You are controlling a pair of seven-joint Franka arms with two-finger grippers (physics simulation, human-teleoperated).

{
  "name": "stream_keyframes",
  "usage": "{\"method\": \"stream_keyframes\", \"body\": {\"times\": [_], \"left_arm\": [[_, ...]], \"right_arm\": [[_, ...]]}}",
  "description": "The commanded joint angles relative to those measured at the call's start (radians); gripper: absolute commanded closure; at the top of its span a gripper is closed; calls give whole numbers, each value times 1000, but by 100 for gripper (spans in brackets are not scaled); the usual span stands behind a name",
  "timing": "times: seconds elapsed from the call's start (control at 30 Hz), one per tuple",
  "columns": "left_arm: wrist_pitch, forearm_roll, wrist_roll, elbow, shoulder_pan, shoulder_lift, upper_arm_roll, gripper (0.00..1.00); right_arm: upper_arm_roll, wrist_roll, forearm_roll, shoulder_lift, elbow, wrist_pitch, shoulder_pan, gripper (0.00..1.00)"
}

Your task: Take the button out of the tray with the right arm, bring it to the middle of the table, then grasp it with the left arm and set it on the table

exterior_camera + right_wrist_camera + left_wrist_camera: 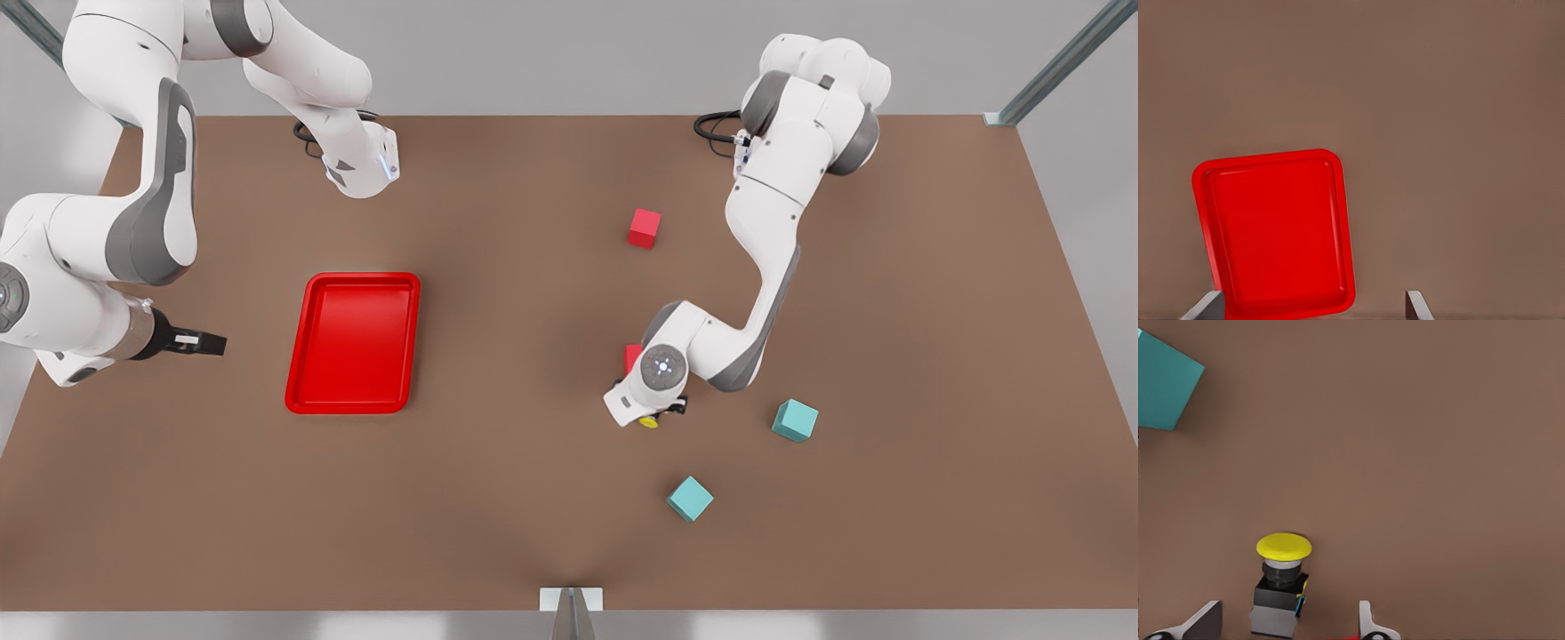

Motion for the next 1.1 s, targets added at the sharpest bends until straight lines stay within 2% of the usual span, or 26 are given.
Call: {"method": "stream_keyframes", "body": {"times": [0.0,0.23,0.8,1.07], "left_arm": [[18,36,16,-5,3,4,0,0],[67,39,76,-67,13,2,-1,0],[87,38,76,-66,17,36,-1,0],[86,36,65,-86,20,30,-1,3]], "right_arm": [[0,-59,1,-1,1,-7,1,0],[0,-60,1,-1,1,-9,1,0],[0,-62,-1,2,-3,-24,4,0],[-1,-59,-7,2,-3,9,4,0]]}}
